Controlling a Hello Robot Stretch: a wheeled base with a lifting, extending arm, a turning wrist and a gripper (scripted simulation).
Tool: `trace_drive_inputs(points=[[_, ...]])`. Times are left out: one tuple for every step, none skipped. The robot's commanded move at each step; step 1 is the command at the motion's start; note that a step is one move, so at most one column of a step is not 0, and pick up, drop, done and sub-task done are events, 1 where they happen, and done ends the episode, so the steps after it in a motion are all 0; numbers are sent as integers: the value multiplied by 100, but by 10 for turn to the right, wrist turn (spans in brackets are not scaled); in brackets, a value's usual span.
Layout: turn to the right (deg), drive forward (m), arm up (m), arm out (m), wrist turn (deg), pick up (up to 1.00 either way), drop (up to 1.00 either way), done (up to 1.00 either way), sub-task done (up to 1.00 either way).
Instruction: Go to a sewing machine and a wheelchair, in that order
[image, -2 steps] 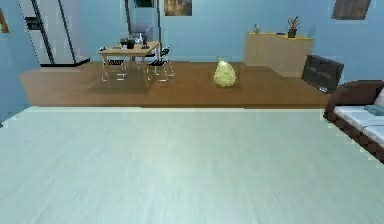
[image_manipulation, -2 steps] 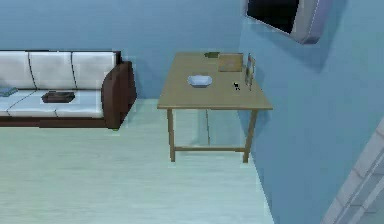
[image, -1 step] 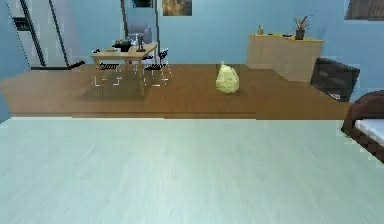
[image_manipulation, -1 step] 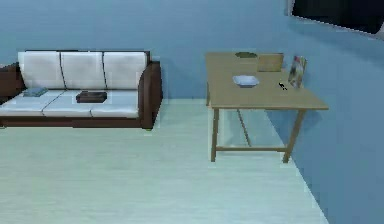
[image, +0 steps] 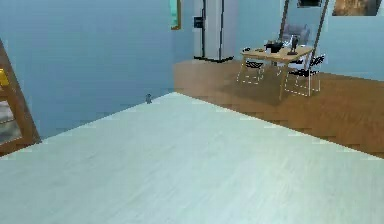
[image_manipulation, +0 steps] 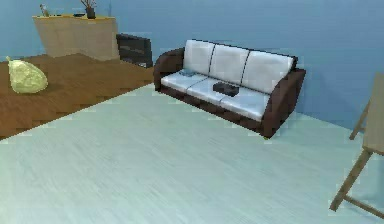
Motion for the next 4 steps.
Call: trace_drive_inputs(points=[[0,100,0,0,0,0,0,0,0],[0,100,0,0,0,0,0,0,0],[0,100,0,0,0,0,0,0,0],[0,100,0,0,0,0,0,0,0]])
